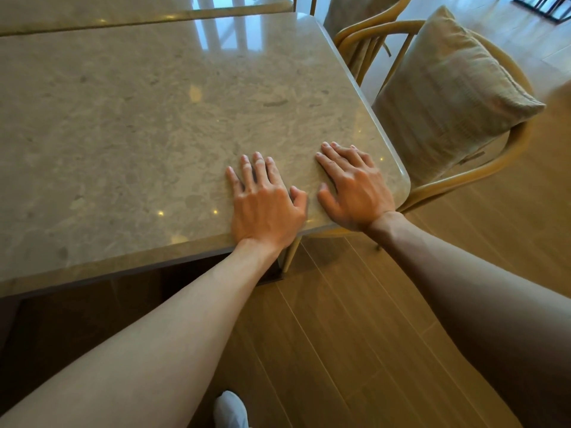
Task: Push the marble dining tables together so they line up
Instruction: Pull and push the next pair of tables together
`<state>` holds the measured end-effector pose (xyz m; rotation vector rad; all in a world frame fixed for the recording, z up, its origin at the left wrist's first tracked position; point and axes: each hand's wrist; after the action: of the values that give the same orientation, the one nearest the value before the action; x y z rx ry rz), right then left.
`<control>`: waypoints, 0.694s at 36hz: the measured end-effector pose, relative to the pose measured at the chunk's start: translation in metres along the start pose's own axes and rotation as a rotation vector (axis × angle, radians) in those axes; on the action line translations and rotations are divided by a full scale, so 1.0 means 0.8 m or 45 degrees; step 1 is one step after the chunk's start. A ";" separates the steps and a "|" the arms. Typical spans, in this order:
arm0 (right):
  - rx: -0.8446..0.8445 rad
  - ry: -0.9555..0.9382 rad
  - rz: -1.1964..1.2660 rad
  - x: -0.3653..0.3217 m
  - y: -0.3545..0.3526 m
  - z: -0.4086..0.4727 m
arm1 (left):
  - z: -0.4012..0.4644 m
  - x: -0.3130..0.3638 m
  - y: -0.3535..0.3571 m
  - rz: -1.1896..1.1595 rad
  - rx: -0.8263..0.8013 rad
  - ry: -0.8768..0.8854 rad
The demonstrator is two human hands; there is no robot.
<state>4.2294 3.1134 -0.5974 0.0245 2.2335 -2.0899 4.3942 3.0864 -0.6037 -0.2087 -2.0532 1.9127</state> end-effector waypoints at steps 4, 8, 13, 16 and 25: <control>-0.004 0.020 0.049 -0.005 -0.004 -0.002 | 0.001 -0.002 0.002 -0.053 -0.001 0.009; -0.075 0.060 0.121 -0.012 -0.016 -0.004 | 0.000 -0.014 -0.007 -0.235 -0.081 0.047; -0.326 0.254 0.266 -0.045 -0.070 0.012 | 0.015 -0.069 -0.068 -0.579 -0.462 0.100; -0.328 0.256 0.346 -0.079 -0.096 0.015 | 0.007 -0.101 -0.105 -0.743 -0.468 0.040; -0.325 -0.026 0.474 -0.252 -0.155 0.013 | -0.093 -0.242 -0.180 -0.662 -0.430 -0.164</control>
<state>4.4224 3.1039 -0.4601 0.3698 2.2546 -1.6023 4.6166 3.0811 -0.4841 0.3498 -2.2233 1.2968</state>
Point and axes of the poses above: each hand's wrist, its own z-axis towards the middle knuckle, its own y-axis out of the palm, x = y × z, and after that the axes turned 10 degrees about -x, right-handed
